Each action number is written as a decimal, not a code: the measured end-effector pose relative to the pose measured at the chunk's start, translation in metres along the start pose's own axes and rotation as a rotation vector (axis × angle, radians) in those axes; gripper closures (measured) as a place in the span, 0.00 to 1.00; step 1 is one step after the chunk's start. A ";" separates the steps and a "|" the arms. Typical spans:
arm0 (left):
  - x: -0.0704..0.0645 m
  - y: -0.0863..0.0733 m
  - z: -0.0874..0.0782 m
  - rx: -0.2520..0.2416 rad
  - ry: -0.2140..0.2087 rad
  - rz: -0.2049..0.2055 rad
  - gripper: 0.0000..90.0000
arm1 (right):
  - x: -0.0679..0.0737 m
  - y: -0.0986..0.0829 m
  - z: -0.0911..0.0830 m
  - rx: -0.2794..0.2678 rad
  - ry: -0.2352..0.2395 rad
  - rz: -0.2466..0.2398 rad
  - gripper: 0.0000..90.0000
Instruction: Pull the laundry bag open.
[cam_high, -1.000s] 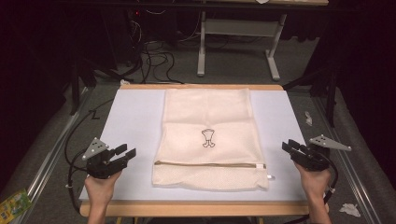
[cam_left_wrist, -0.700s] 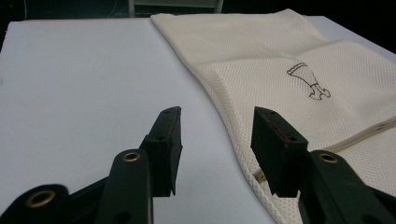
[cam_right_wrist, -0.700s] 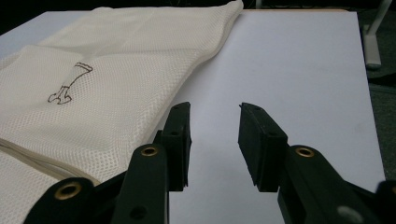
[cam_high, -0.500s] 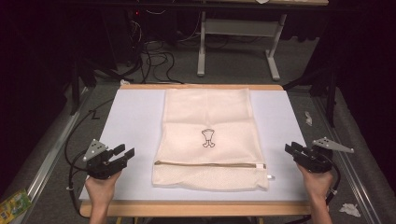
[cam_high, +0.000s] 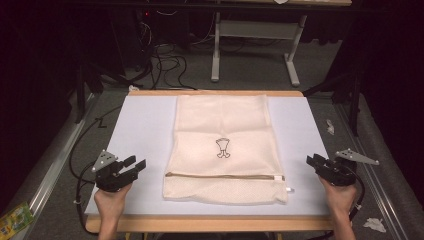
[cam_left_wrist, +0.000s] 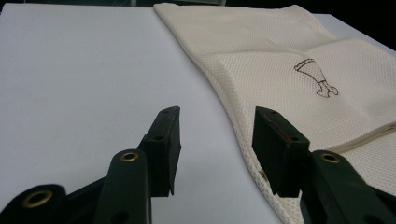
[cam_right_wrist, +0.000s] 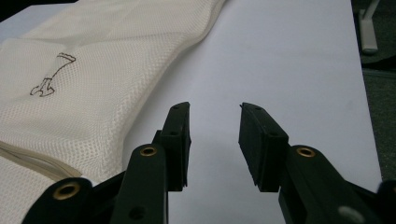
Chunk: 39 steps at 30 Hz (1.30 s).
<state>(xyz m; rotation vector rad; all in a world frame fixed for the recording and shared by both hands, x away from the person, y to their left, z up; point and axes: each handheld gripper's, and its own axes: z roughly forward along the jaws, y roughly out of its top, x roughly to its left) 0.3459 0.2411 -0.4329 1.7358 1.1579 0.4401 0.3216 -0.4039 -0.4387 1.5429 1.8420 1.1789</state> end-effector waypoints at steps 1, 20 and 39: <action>0.001 -0.001 0.001 0.003 -0.001 0.000 0.58 | 0.000 0.000 0.000 0.001 -0.001 0.003 0.71; 0.009 -0.009 0.019 0.037 0.030 -0.027 0.56 | -0.006 -0.009 0.012 0.021 -0.003 0.012 0.70; 0.014 -0.015 0.040 0.069 0.067 -0.025 0.56 | -0.010 -0.014 0.023 0.041 -0.022 0.018 0.69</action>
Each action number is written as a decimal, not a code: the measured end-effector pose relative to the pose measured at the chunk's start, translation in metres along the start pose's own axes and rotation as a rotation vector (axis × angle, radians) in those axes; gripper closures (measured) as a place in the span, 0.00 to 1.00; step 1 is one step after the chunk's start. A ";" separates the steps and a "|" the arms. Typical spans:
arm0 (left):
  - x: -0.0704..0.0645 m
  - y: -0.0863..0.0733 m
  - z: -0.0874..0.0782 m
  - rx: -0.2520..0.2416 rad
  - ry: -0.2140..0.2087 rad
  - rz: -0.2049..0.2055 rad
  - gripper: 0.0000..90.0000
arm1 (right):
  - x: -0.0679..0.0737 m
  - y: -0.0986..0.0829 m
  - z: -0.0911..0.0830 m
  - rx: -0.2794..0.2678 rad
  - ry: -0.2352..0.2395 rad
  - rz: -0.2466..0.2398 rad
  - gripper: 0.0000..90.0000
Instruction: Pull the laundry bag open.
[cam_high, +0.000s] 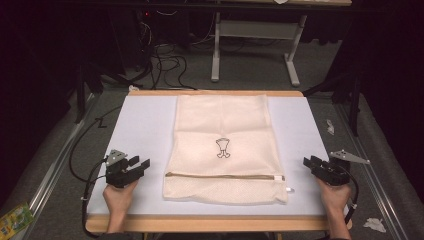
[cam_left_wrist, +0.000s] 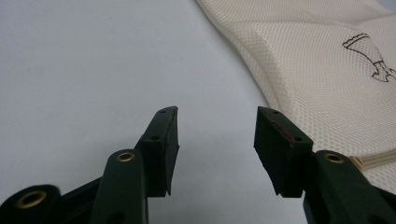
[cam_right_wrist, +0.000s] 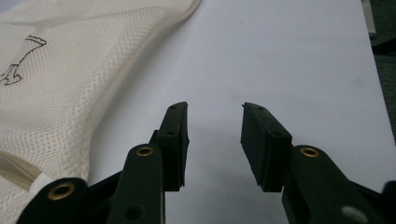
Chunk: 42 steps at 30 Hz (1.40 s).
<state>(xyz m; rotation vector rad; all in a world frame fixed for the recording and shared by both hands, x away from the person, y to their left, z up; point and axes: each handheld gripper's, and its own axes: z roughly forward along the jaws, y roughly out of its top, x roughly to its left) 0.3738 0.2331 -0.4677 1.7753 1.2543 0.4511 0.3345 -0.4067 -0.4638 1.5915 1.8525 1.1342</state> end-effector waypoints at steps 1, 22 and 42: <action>0.000 0.000 0.001 0.004 0.002 0.002 0.56 | -0.001 0.000 0.002 -0.002 -0.003 0.000 0.69; 0.003 0.000 0.026 0.011 0.088 0.011 0.54 | -0.003 0.000 0.014 0.002 -0.061 0.009 0.67; -0.001 -0.002 0.029 0.017 0.107 0.060 0.48 | -0.005 -0.001 0.018 0.026 -0.110 0.020 0.51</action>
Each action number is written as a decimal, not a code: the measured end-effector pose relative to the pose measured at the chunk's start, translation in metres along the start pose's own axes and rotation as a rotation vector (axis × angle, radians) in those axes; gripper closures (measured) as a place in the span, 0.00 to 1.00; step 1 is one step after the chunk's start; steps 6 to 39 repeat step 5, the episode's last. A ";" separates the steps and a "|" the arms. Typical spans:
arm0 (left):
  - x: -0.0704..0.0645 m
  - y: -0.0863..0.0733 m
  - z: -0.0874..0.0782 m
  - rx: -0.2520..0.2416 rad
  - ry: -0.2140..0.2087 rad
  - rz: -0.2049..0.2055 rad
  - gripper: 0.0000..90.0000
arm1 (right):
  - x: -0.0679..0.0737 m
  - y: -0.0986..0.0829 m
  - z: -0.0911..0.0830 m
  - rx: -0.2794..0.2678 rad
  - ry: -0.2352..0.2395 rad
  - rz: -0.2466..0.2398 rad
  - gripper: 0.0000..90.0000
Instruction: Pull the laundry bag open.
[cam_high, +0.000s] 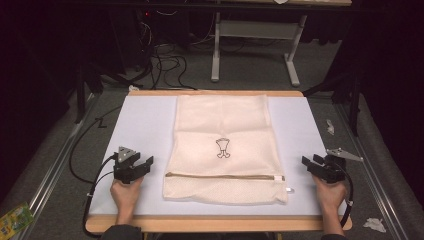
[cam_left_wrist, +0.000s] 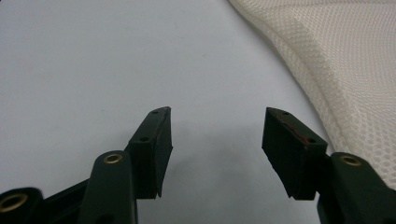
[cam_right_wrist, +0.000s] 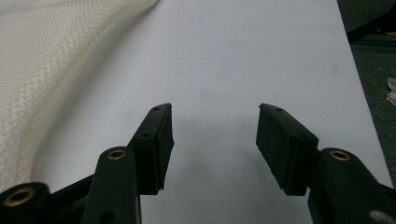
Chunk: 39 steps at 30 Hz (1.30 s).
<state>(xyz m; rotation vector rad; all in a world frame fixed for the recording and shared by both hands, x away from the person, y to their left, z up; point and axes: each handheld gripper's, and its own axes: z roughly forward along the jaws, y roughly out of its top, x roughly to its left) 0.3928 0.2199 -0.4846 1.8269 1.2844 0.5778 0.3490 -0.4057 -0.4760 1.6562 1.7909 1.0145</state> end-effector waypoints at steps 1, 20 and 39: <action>0.000 0.000 0.000 0.001 0.000 0.000 0.47 | 0.000 0.000 0.000 0.000 -0.002 0.005 0.50; 0.001 0.000 0.001 0.007 -0.003 -0.009 0.47 | 0.002 0.001 0.003 0.034 -0.015 -0.008 0.46; 0.001 0.000 0.001 0.007 -0.003 -0.009 0.47 | 0.002 0.001 0.003 0.034 -0.015 -0.008 0.46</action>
